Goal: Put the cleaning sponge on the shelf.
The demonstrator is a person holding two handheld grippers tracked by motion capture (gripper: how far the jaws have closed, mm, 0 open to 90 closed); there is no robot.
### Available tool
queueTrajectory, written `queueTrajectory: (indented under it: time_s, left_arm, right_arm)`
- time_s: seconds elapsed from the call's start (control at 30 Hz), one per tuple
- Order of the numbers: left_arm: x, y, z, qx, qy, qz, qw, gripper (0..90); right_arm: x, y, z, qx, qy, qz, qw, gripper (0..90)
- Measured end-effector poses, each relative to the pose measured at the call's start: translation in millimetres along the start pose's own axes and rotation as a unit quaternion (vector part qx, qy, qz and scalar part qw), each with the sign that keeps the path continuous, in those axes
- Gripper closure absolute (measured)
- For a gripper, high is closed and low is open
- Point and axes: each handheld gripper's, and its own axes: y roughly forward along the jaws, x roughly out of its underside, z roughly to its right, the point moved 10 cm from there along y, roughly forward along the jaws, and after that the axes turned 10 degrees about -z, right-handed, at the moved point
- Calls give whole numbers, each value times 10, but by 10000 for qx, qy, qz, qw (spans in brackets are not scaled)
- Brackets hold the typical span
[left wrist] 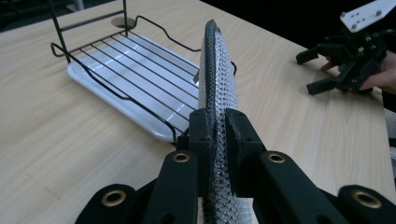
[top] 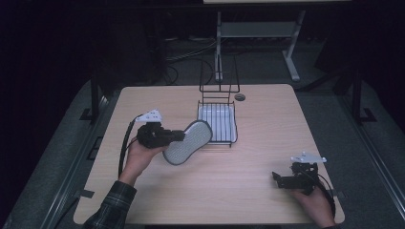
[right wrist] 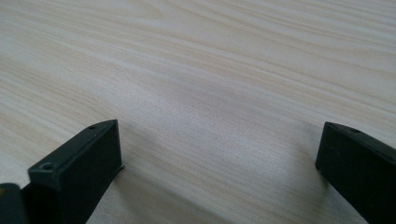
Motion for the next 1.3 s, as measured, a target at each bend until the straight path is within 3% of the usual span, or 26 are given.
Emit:
queueTrajectory:
  time_s: [0.33, 0.93, 1.3]
  left_arm:
    - [-200, 81, -103, -41, 7, 154, 9999, 817]
    - [-494, 385, -224, -95, 84, 148, 9998, 816]
    - [-645, 501, -313, -86, 5, 274, 9996, 816]
  right_arm:
    - [1, 0, 1, 5, 9, -6, 10000, 0]
    - [0, 1, 2, 9, 0, 3, 10000, 0]
    - [-1, 1, 3, 10, -2, 3, 10000, 0]
